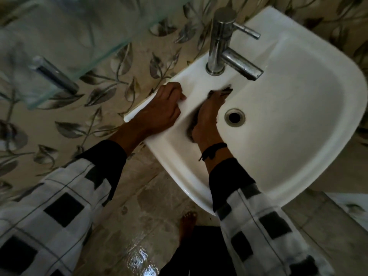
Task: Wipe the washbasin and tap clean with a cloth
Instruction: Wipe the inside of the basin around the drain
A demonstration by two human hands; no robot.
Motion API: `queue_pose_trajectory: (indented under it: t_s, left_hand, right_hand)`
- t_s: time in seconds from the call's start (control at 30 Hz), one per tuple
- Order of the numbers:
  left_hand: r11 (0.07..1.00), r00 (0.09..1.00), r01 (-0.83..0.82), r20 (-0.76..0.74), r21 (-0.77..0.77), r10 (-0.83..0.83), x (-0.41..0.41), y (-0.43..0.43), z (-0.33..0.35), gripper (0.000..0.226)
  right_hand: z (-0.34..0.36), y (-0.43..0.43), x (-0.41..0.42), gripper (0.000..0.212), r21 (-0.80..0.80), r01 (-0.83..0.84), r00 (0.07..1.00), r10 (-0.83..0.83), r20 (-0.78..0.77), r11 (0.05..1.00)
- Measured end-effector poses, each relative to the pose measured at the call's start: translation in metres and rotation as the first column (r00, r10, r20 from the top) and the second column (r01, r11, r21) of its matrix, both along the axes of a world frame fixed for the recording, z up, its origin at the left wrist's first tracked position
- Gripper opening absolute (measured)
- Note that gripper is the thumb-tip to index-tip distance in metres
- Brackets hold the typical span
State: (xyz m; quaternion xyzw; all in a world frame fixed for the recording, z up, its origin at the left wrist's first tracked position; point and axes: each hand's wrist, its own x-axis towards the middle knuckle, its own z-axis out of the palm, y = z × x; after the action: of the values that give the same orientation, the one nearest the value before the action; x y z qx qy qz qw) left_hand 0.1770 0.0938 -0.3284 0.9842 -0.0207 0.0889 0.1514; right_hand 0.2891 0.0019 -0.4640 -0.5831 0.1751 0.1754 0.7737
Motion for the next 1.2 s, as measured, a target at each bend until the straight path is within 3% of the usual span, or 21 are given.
queue_pose_trajectory:
  t_s: [0.13,0.23,0.3,0.4,0.5,0.63,0.77,0.83,0.93,1.0,1.13,1.2]
  left_hand:
    - [1.000,1.000,0.003,-0.015,0.016,-0.003,0.001,0.000,0.000,0.036]
    - [0.999,0.999,0.024,-0.031,0.027,-0.023,-0.001,-0.001,0.000,0.043]
    - [0.998,0.999,0.037,-0.041,0.041,-0.035,0.000,0.002,-0.001,0.046]
    - [0.998,0.999,0.037,-0.042,0.058,-0.035,0.000,0.005,-0.002,0.046]
    - [0.999,0.998,0.032,-0.052,0.035,-0.030,0.001,0.002,-0.002,0.047]
    - [0.999,0.998,0.040,-0.055,0.028,-0.039,-0.001,0.002,-0.003,0.046]
    - [0.999,0.998,0.033,-0.062,0.035,-0.030,0.000,0.005,-0.004,0.046]
    - [0.999,0.997,0.030,-0.068,0.039,-0.027,0.001,0.004,-0.003,0.046]
    - [1.000,0.997,0.013,-0.077,0.011,-0.012,0.000,0.002,-0.003,0.047]
    - [1.000,0.997,0.014,-0.072,0.009,-0.013,-0.002,0.003,-0.003,0.047]
    - [1.000,0.997,0.019,-0.077,-0.001,-0.019,-0.001,0.002,-0.001,0.048]
    - [1.000,0.997,0.013,-0.077,-0.006,-0.013,-0.001,0.001,0.000,0.048]
  right_hand:
    - [0.029,-0.004,-0.010,0.081,0.044,-0.025,0.999,0.026,-0.022,0.999]
    - [-0.011,0.003,0.017,0.097,0.076,0.096,0.991,-0.087,-0.106,0.993]
    - [-0.010,0.001,0.013,0.095,0.064,0.052,0.997,-0.049,-0.054,0.997]
    - [0.049,-0.006,-0.033,0.082,0.048,-0.043,0.999,0.043,0.008,0.998]
    - [0.014,-0.006,-0.007,0.074,0.027,-0.029,0.990,0.025,0.139,0.999]
    - [-0.067,0.009,0.020,0.088,0.102,0.073,0.997,-0.072,-0.014,0.992]
    - [0.002,-0.002,-0.022,0.085,0.161,-0.065,0.995,0.077,-0.070,0.985]
    - [0.022,-0.010,-0.011,0.079,0.185,-0.048,0.991,0.069,-0.112,0.982]
    - [-0.011,-0.007,0.005,0.102,0.185,0.091,0.987,-0.063,-0.149,0.978]
    - [-0.032,0.009,0.000,0.095,0.249,0.130,0.987,-0.101,-0.128,0.960]
    - [0.063,-0.004,-0.021,0.062,0.291,0.060,0.983,-0.006,-0.184,0.955]
    - [0.058,-0.015,-0.010,0.074,0.262,0.078,0.975,-0.018,-0.222,0.962]
